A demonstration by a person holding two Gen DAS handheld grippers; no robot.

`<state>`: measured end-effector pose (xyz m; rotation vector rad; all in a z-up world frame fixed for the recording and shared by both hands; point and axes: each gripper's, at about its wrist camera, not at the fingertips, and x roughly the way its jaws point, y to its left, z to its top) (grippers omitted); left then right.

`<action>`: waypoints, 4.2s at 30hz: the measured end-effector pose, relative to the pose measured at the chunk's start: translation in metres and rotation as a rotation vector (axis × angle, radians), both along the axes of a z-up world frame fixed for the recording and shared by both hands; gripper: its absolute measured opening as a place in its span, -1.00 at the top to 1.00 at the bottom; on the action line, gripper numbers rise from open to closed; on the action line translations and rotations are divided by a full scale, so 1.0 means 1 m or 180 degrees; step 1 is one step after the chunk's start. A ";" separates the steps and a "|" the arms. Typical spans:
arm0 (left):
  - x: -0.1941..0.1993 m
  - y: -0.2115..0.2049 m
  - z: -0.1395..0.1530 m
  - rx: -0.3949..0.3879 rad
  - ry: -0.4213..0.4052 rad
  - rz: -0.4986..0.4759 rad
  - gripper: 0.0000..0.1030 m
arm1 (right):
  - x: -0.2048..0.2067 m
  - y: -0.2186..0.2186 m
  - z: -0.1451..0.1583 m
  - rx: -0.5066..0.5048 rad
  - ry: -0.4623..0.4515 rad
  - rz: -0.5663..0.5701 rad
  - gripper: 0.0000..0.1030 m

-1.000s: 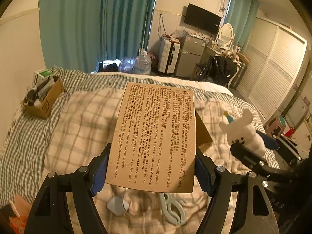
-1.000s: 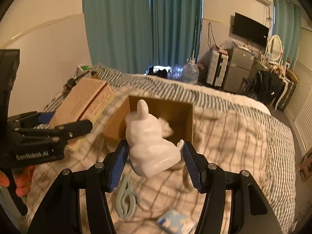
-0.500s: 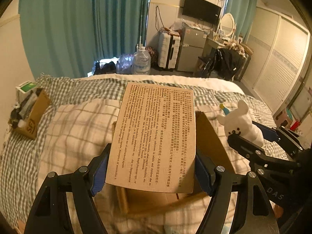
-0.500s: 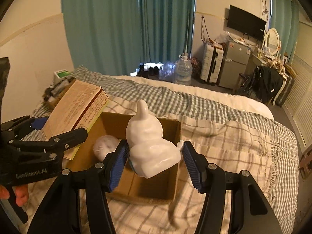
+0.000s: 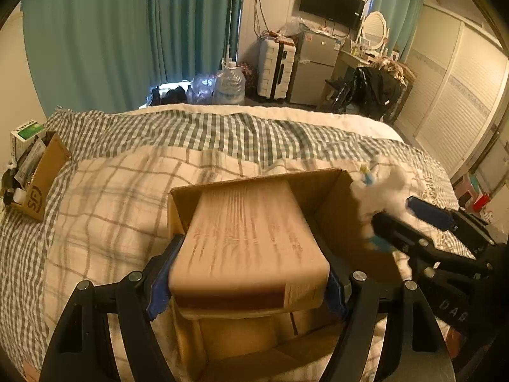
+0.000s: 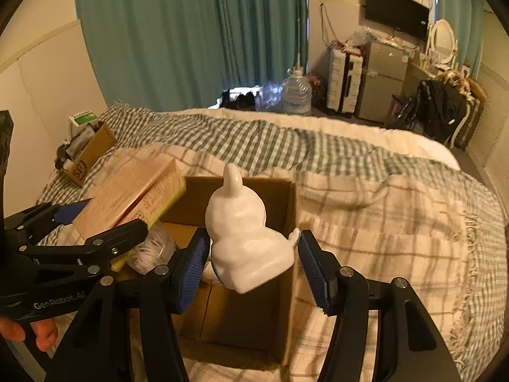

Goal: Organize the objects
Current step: 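Carry the leaflet and figurine over the box and release both inside, then withdraw both tools from the box and approach the hanger and tape roll, then grasp the grey-blue hanger with the right tool while the left tool grasps the tape roll, then lower the tape roll and hanger into the box and open both tools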

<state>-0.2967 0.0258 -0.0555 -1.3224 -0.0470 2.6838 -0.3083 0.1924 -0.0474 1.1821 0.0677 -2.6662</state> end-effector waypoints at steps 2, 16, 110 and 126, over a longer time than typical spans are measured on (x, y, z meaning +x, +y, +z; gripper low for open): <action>0.008 -0.002 0.012 -0.0011 0.0013 0.0012 -0.55 | 0.009 0.002 0.016 -0.0018 0.0076 -0.0027 -0.34; 0.123 -0.036 0.119 -0.0063 0.0560 0.0151 -0.97 | 0.137 0.006 0.139 0.0140 0.0604 -0.0136 -0.54; 0.184 -0.024 -0.104 -0.0049 -0.0563 0.0308 -0.53 | 0.186 -0.002 -0.083 -0.0217 -0.0727 -0.0076 0.03; 0.237 -0.039 0.001 0.0244 0.0112 0.0327 -0.52 | 0.244 -0.001 0.002 -0.0278 -0.0241 -0.0031 0.03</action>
